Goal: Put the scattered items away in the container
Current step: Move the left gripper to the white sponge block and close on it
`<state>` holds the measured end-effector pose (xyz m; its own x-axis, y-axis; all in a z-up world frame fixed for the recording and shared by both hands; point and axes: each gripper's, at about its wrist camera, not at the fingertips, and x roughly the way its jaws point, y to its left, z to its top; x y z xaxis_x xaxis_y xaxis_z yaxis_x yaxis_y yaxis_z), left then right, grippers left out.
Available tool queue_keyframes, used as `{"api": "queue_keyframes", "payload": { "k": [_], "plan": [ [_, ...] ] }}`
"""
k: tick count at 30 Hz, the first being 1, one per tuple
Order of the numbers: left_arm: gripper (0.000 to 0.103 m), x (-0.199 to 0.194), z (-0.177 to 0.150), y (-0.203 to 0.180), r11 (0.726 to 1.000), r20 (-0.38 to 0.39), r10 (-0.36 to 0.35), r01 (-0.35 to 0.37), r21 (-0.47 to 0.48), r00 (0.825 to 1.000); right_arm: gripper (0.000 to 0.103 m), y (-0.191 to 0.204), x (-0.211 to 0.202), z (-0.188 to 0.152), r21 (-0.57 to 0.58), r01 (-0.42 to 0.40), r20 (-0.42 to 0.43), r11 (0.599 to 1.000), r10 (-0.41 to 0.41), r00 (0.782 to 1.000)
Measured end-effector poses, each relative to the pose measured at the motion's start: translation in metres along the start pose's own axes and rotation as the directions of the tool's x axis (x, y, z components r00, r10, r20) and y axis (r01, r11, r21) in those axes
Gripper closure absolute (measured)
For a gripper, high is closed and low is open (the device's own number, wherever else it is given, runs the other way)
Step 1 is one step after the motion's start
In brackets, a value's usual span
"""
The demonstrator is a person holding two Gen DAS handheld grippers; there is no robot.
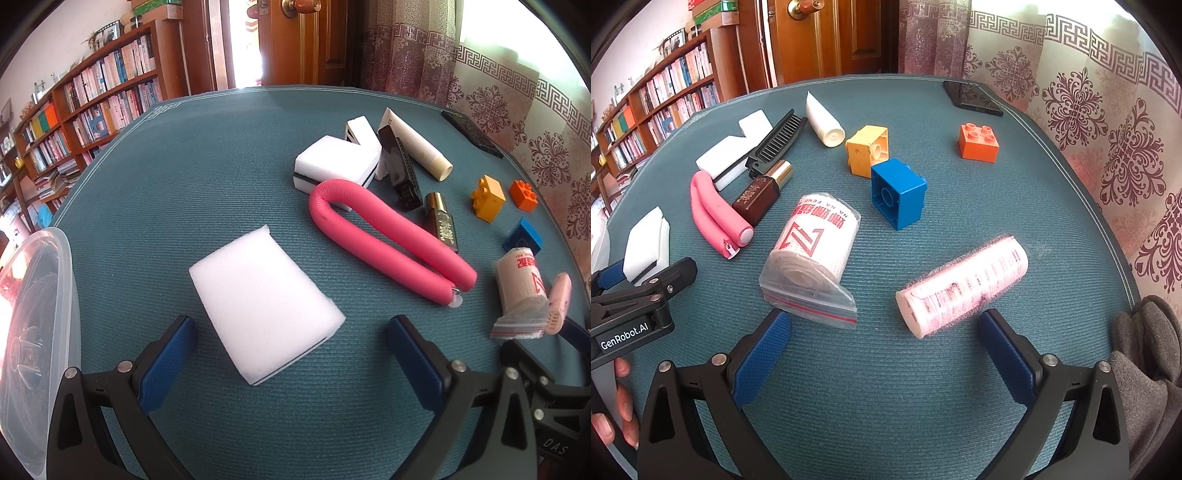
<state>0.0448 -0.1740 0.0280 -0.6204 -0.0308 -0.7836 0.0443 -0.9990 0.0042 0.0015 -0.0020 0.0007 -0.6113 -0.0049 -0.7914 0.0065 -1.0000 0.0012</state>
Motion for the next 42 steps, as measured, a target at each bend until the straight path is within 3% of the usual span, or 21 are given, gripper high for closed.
{"api": "queue_keyframes", "payload": {
  "k": [9,16,21,29,34,42],
  "plan": [
    [0.000,-0.001,0.001,0.008,0.998,0.000,-0.064,0.064,0.006,0.998,0.000,-0.005,-0.001,0.000,-0.001,-0.021,-0.001,1.000,0.021,1.000],
    [0.000,-0.006,0.002,0.012,0.994,0.008,-0.106,0.106,-0.001,0.994,0.000,-0.015,-0.012,-0.003,0.036,-0.135,0.041,0.990,0.133,0.990],
    [0.000,-0.008,0.001,0.019,0.992,0.010,-0.124,0.124,-0.020,0.992,0.000,-0.013,-0.021,-0.005,0.027,-0.173,0.080,0.985,0.170,0.982],
    [0.000,-0.009,0.000,0.027,0.991,0.004,-0.129,0.129,-0.022,0.992,0.002,-0.009,-0.027,-0.004,0.027,-0.196,0.100,0.980,0.193,0.976],
    [0.005,-0.010,0.001,0.028,0.990,0.013,-0.136,0.136,-0.021,0.991,0.002,-0.012,-0.029,-0.005,0.045,-0.207,0.097,0.977,0.202,0.975],
    [0.011,-0.012,0.003,0.034,0.986,0.028,-0.163,0.164,-0.039,0.986,0.004,-0.042,-0.033,-0.006,0.169,-0.206,0.100,0.964,0.191,0.976]
  ]
}}
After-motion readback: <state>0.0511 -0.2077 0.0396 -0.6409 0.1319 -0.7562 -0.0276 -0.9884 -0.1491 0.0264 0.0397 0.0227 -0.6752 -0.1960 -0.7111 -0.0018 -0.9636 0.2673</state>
